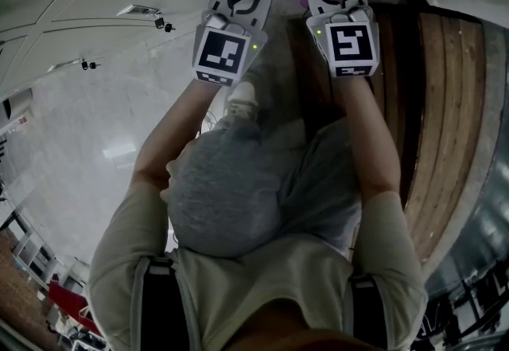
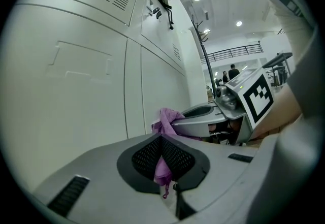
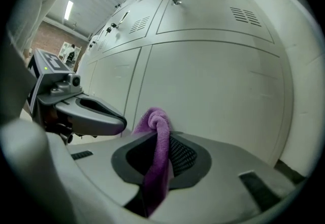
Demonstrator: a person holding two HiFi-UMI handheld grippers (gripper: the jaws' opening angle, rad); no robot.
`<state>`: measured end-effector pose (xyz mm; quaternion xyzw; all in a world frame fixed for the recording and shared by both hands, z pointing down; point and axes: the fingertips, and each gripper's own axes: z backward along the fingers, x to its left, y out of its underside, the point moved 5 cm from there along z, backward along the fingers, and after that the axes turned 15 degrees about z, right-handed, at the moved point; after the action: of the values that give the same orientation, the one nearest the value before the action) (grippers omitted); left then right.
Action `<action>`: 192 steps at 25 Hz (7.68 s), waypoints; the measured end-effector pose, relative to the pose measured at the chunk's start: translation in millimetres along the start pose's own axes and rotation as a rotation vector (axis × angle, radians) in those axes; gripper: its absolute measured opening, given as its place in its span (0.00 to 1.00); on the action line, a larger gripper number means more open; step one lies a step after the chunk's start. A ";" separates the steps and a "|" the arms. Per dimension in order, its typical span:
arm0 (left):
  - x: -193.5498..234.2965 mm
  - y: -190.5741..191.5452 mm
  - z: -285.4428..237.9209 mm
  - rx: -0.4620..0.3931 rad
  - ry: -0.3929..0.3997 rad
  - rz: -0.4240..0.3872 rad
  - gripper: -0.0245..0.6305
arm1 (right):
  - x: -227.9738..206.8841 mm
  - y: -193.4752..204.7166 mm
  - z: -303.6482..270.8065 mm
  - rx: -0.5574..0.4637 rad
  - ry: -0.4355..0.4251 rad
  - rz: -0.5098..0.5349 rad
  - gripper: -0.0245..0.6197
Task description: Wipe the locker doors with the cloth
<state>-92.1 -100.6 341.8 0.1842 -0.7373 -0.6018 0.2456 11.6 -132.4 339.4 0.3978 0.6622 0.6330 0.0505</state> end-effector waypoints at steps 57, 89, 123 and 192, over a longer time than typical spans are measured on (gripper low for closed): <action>-6.0 56.7 -20.6 0.092 0.064 -0.011 0.04 | 34.7 70.7 11.8 0.098 -0.066 -0.064 0.12; -25.2 85.9 -67.4 0.109 0.139 0.000 0.04 | 12.3 135.1 -9.2 0.198 0.023 -0.005 0.12; -33.5 72.2 -73.1 0.088 0.101 -0.001 0.04 | -69.2 196.4 36.4 0.336 0.276 -0.186 0.12; -115.3 -162.2 148.4 -0.172 0.009 -0.093 0.04 | -35.3 -171.0 277.2 -0.300 0.292 -0.162 0.11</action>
<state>-89.0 49.4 144.0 0.1991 -0.6724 -0.6729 0.2354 114.5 88.2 120.1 0.2356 0.5906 0.7692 0.0633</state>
